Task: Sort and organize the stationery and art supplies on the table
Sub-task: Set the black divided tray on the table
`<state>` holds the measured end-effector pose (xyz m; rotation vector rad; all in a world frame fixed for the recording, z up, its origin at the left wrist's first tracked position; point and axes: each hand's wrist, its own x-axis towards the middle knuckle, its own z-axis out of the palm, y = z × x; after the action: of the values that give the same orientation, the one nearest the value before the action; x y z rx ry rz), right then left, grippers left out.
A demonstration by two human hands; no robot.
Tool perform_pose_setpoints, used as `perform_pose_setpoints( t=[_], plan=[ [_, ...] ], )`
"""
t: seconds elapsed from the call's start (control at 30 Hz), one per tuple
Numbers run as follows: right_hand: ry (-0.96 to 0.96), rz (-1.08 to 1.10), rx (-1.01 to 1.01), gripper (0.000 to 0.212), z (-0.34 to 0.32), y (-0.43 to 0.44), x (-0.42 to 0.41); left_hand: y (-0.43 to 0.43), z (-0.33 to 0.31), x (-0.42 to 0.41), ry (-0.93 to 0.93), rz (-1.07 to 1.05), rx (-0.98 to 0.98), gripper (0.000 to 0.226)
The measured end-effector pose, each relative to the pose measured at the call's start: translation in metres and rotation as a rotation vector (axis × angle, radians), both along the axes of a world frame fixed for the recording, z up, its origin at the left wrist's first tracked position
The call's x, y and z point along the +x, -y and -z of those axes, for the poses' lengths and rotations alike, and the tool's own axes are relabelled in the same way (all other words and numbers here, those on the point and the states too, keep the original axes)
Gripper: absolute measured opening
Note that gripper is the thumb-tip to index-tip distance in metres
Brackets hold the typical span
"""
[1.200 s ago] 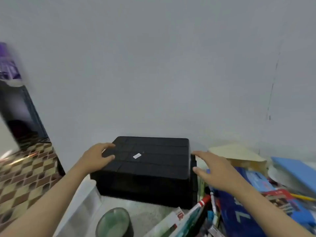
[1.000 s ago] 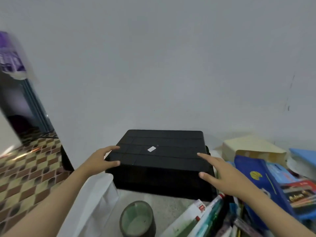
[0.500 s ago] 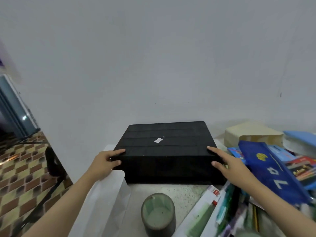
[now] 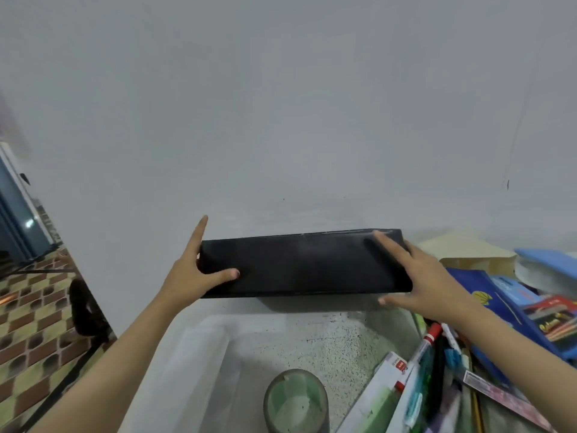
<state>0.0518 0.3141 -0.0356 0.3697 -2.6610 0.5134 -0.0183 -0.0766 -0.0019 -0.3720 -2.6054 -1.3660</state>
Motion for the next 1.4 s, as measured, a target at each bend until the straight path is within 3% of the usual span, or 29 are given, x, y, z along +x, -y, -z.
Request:
perform_pose_setpoints(
  t=[0.13,0.2,0.37,0.47,0.6,0.77,0.9,1.0,1.2,1.4],
  plan=[
    [-0.082,0.003,-0.06,0.098,-0.011,-0.004,-0.003,-0.001,-0.003,0.003,-0.072,0.071,-0.287,0.129],
    [-0.107,0.005,-0.099,0.089,-0.014,-0.002,-0.001,-0.001,-0.002,0.002,-0.118,0.075,-0.362,0.117],
    [-0.275,0.053,-0.285,0.067,-0.02,0.003,-0.001,-0.003,-0.012,-0.002,-0.206,0.056,-0.204,0.058],
    [-0.315,0.056,-0.437,0.056,-0.03,0.004,-0.007,-0.005,-0.027,-0.008,-0.268,0.032,-0.169,0.047],
    [-0.306,0.055,-0.487,0.048,-0.045,0.004,-0.016,-0.006,-0.045,-0.018,-0.269,0.029,-0.171,0.042],
    [-0.33,0.074,-0.586,0.053,-0.053,0.0,-0.035,-0.006,-0.045,-0.039,-0.34,-0.082,-0.23,0.049],
    [-0.363,0.134,-0.633,0.051,-0.051,-0.002,-0.053,-0.001,-0.031,-0.053,-0.446,-0.125,-0.153,0.046],
    [-0.344,0.145,-0.629,0.061,-0.044,0.0,-0.061,0.002,-0.018,-0.061,-0.484,-0.129,-0.108,0.05],
    [-0.335,0.197,-0.483,0.092,-0.019,-0.003,-0.072,-0.003,-0.005,-0.067,-0.409,-0.157,-0.098,0.085],
    [-0.342,0.256,-0.456,0.09,-0.017,-0.005,-0.08,-0.015,0.004,-0.072,-0.37,-0.257,-0.064,0.094]
  ],
)
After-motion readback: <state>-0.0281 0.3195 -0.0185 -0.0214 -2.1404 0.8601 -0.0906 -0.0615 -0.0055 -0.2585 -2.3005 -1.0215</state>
